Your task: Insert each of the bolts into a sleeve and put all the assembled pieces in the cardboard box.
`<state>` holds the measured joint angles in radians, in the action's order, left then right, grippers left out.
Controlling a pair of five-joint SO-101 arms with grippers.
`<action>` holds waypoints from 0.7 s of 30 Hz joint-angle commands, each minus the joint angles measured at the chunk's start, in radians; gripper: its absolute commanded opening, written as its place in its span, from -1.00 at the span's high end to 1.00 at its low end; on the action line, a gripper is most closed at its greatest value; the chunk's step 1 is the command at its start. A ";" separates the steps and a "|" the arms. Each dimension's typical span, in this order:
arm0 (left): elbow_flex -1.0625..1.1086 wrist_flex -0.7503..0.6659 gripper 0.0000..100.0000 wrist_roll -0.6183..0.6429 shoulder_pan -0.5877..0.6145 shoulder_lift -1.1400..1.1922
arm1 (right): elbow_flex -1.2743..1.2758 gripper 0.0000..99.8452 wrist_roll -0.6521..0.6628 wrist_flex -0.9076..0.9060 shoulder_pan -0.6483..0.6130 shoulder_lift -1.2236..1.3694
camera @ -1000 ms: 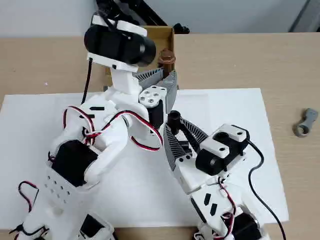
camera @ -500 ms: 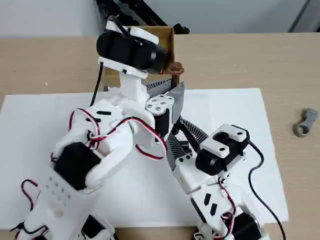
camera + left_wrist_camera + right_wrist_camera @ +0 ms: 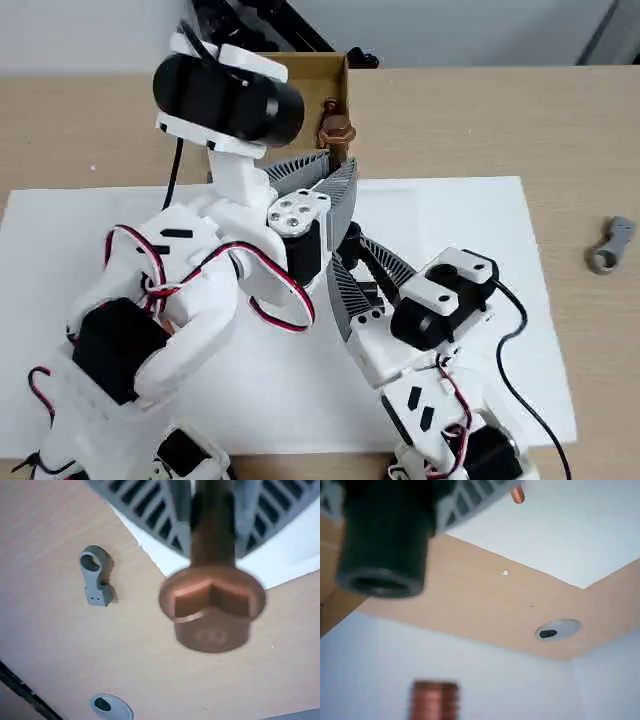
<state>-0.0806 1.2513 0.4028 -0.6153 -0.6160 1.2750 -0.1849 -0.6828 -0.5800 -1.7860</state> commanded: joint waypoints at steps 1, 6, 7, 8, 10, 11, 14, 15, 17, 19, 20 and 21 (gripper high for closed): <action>0.012 -0.041 0.99 0.015 -0.011 -0.003 | -0.005 0.99 -0.008 0.021 -0.002 -0.005; 0.097 -0.089 0.99 0.021 -0.011 -0.011 | -0.005 0.99 -0.008 0.021 -0.002 -0.005; 0.110 -0.098 0.99 0.037 -0.011 -0.011 | -0.005 0.99 -0.008 0.021 -0.002 -0.005; 0.120 -0.106 0.99 0.044 -0.011 -0.008 | -0.005 0.99 -0.008 0.021 -0.002 -0.005; 0.131 -0.109 0.99 0.046 -0.011 -0.005 | -0.005 0.99 -0.008 0.021 -0.002 -0.005; 0.133 -0.109 0.99 0.046 -0.011 -0.005 | -0.005 0.99 -0.008 0.021 -0.002 -0.005; 0.134 -0.106 0.99 0.046 -0.005 -0.005 | -0.005 0.99 -0.008 0.021 -0.002 -0.005; 0.136 -0.104 0.99 0.044 -0.003 -0.005 | -0.005 0.99 -0.008 0.021 -0.002 -0.005; 0.154 -0.107 0.99 0.043 -0.003 -0.006 | -0.005 0.99 -0.008 0.021 -0.002 -0.005; 0.186 -0.109 0.99 0.043 -0.003 -0.011 | -0.005 0.99 -0.008 0.021 -0.002 -0.005; 0.202 -0.109 0.99 0.043 -0.003 -0.012 | -0.005 0.99 -0.008 0.019 -0.002 -0.005; 0.213 -0.109 0.99 0.041 -0.003 -0.012 | -0.005 0.99 -0.008 0.019 -0.002 -0.005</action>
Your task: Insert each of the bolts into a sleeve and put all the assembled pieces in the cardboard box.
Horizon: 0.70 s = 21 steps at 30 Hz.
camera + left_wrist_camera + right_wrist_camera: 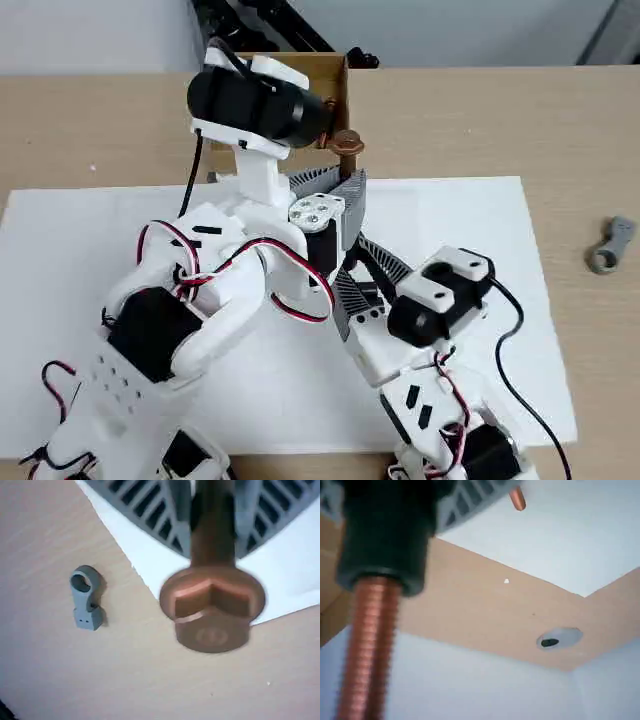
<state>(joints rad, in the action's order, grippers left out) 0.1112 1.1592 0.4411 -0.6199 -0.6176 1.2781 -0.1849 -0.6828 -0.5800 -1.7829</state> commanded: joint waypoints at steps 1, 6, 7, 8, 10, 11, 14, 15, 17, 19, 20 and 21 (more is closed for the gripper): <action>0.028 -0.017 0.99 0.002 0.003 -0.011 | -0.008 0.99 -0.008 0.019 -0.002 -0.008; 0.039 -0.017 0.99 -0.023 0.003 -0.011 | -0.008 0.99 -0.008 0.019 -0.002 -0.008; 0.039 -0.017 0.99 -0.023 0.003 -0.011 | -0.008 0.99 -0.008 0.019 -0.002 -0.008; 0.039 -0.017 0.99 -0.023 0.003 -0.011 | -0.008 0.99 -0.008 0.019 -0.002 -0.008; 0.041 -0.012 0.99 -0.023 0.003 -0.011 | -0.008 0.99 -0.008 0.019 -0.002 -0.008; 0.041 -0.009 0.99 -0.023 0.003 -0.011 | -0.008 0.99 -0.008 0.019 -0.002 -0.008; 0.036 0.023 0.99 -0.025 0.000 -0.011 | -0.009 0.99 -0.008 0.019 -0.002 -0.008; 0.035 0.031 0.99 -0.032 0.000 -0.011 | -0.009 0.99 -0.008 0.019 -0.002 -0.008; 0.035 0.043 0.99 -0.064 0.000 -0.012 | -0.009 0.99 -0.008 0.022 -0.002 -0.008; 0.028 0.064 0.99 -0.074 -0.003 -0.012 | -0.009 0.99 -0.008 0.022 -0.002 -0.008; 0.016 0.084 0.97 -0.075 -0.003 -0.012 | -0.009 0.99 -0.008 0.022 -0.002 -0.008; -0.002 0.107 0.92 -0.077 -0.005 -0.012 | -0.009 0.99 -0.008 0.022 -0.002 -0.008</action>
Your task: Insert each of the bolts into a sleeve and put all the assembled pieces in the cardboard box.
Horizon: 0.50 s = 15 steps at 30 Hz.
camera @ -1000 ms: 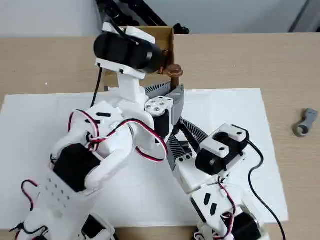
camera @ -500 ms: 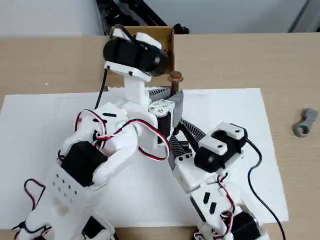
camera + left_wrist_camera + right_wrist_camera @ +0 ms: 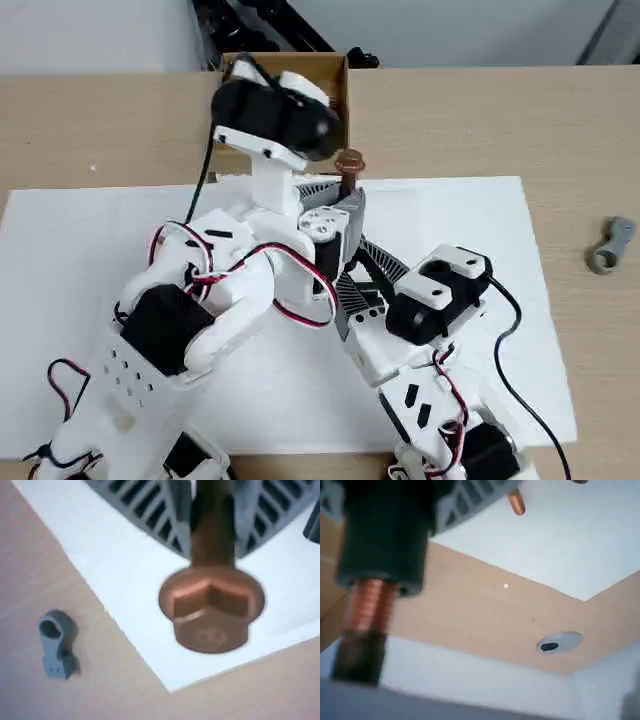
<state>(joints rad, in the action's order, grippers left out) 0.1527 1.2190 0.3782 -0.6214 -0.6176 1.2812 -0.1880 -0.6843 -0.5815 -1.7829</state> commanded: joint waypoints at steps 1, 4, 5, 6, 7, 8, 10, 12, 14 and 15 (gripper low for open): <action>-0.062 0.072 0.86 -0.014 -0.002 -0.012 | -0.012 0.99 -0.005 0.022 -0.001 -0.008; -0.114 0.137 0.72 -0.011 0.003 -0.011 | -0.012 0.99 -0.005 0.021 -0.001 -0.007; -0.130 0.153 0.71 -0.011 0.003 -0.008 | -0.012 0.99 -0.005 0.021 -0.001 -0.007; -0.142 0.164 0.70 -0.011 0.003 -0.006 | -0.012 0.99 -0.005 0.021 -0.001 -0.007; -0.153 0.170 0.70 -0.011 0.003 -0.006 | -0.012 0.99 -0.005 0.021 -0.001 -0.007; -0.160 0.172 0.69 -0.011 0.003 -0.006 | -0.012 0.99 -0.005 0.021 0.001 -0.007; -0.182 0.186 0.66 -0.011 0.003 -0.009 | -0.012 0.99 -0.005 0.027 0.010 -0.005; -0.213 0.213 0.65 -0.011 0.005 -0.005 | -0.020 0.99 -0.005 0.030 0.031 0.004; -0.236 0.224 0.64 -0.014 0.035 -0.005 | -0.046 0.99 -0.005 0.030 0.050 0.036; -0.245 0.226 0.64 -0.015 0.058 -0.005 | -0.072 0.99 -0.005 0.031 0.056 0.062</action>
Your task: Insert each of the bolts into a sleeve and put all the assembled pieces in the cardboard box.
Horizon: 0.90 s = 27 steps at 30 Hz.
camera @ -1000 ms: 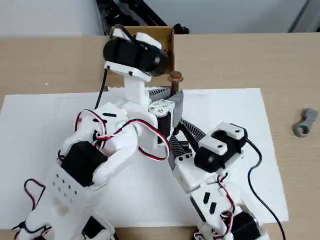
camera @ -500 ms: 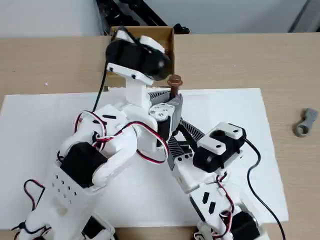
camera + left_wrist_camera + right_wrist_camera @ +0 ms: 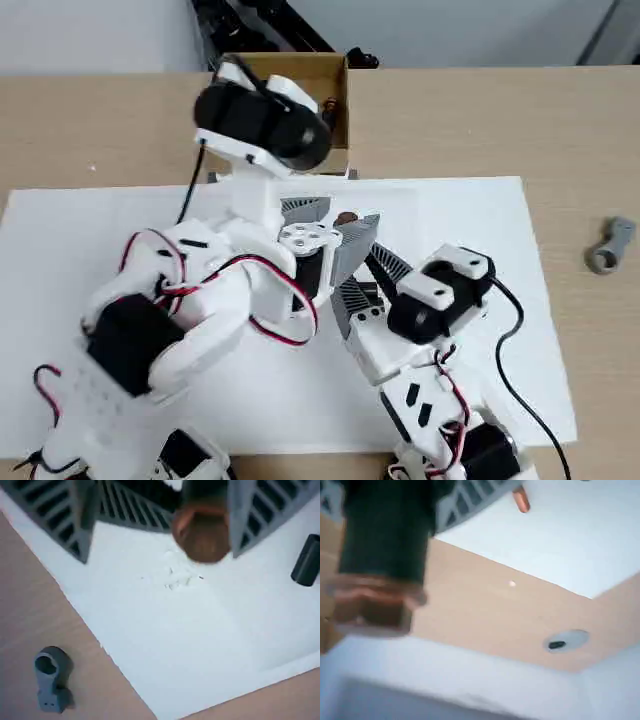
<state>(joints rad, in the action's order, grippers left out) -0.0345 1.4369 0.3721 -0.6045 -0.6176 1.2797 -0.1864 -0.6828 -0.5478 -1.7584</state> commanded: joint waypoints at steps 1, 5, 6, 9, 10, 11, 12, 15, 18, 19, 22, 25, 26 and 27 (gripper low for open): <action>-0.073 0.009 0.65 -0.009 0.068 -0.006 | -0.098 0.99 -0.006 0.038 0.025 0.071; -0.117 0.009 0.76 -0.020 0.203 -0.009 | -0.222 0.99 -0.006 0.099 0.025 0.251; -0.120 0.009 0.80 -0.037 0.233 -0.011 | -0.255 0.99 -0.006 0.119 0.025 0.305; -0.125 0.009 0.92 -0.084 0.302 -0.011 | -0.354 0.99 -0.006 0.173 0.025 0.473; -0.125 0.009 0.95 -0.094 0.322 -0.011 | -0.382 0.99 -0.006 0.197 0.027 0.530; -0.125 0.011 0.97 -0.100 0.339 -0.011 | -0.404 0.99 -0.009 0.228 0.036 0.587; -0.125 0.011 0.98 -0.104 0.356 -0.011 | -0.417 0.99 -0.011 0.268 0.050 0.644; -0.122 0.015 0.99 -0.104 0.416 -0.011 | -0.470 0.99 -0.011 0.397 0.081 0.800; -0.120 0.054 0.99 -0.112 0.485 -0.011 | -0.554 0.99 -0.012 0.467 0.099 0.963; -0.120 0.077 0.99 -0.133 0.511 -0.009 | -0.588 0.99 -0.012 0.483 0.099 1.017; -0.120 0.144 0.99 -0.201 0.574 -0.005 | -0.706 0.99 -0.014 0.492 0.099 1.176; -0.119 0.199 0.99 -0.229 0.635 -0.005 | -0.839 0.99 -0.014 0.492 0.101 1.336; -0.119 0.215 0.99 -0.235 0.655 -0.005 | -0.884 0.99 -0.014 0.492 0.101 1.391; -0.119 0.226 0.99 -0.241 0.677 -0.006 | -0.933 0.99 -0.014 0.492 0.104 1.442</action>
<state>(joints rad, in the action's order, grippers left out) -0.1220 1.6318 0.1527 0.0230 -0.6176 0.5232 -0.1910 -0.2240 -0.4603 -0.4250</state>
